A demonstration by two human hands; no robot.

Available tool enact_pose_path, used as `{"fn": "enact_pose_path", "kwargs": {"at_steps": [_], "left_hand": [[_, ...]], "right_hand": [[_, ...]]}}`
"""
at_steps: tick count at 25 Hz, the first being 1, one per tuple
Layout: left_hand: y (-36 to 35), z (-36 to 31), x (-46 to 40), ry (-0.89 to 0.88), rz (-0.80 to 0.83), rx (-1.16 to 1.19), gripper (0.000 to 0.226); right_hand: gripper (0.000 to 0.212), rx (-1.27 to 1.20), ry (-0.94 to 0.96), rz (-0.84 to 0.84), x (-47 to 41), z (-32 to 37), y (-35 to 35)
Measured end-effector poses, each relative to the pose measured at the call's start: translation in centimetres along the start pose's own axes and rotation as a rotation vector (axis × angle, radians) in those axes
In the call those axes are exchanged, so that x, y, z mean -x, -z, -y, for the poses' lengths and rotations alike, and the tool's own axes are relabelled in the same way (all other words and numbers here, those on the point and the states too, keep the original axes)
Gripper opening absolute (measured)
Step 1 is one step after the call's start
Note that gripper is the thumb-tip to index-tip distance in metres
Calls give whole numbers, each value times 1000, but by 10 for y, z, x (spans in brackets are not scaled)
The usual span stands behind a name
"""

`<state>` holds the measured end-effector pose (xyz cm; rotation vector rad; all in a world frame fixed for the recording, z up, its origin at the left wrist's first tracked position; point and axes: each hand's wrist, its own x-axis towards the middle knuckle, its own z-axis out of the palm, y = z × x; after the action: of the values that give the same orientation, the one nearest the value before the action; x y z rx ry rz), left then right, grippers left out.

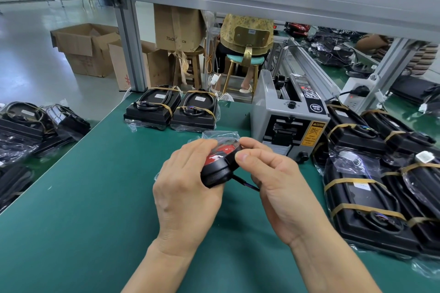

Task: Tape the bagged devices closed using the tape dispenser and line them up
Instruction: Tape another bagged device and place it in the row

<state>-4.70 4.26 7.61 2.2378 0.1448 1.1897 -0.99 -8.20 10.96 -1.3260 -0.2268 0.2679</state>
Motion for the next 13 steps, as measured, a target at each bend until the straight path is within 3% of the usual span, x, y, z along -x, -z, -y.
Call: {"fn": "enact_pose_path", "kwargs": {"at_steps": [13], "left_hand": [[1, 0, 1, -3, 14, 6, 46]], "right_hand": [[20, 180, 111, -157, 5, -3, -12]]}}
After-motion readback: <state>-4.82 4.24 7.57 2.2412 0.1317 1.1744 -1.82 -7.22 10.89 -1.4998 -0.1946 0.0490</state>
